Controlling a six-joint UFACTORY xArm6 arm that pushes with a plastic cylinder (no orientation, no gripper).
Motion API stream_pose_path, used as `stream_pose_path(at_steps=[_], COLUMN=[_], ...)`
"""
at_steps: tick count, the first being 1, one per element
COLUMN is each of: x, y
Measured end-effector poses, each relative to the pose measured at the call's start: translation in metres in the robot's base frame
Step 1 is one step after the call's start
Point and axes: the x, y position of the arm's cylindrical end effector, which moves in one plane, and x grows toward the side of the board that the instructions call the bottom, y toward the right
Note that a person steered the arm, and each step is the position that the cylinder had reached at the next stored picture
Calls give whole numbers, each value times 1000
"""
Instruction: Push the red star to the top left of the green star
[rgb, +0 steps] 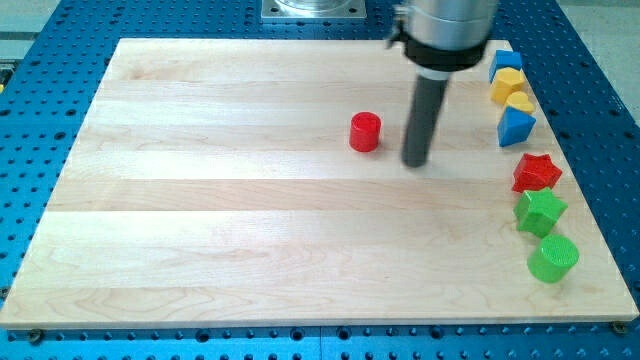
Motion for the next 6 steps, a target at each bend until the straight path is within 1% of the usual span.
stream_pose_path(at_steps=[3,4,5,6], x=[1,16,33,32], y=[158,197,177,130])
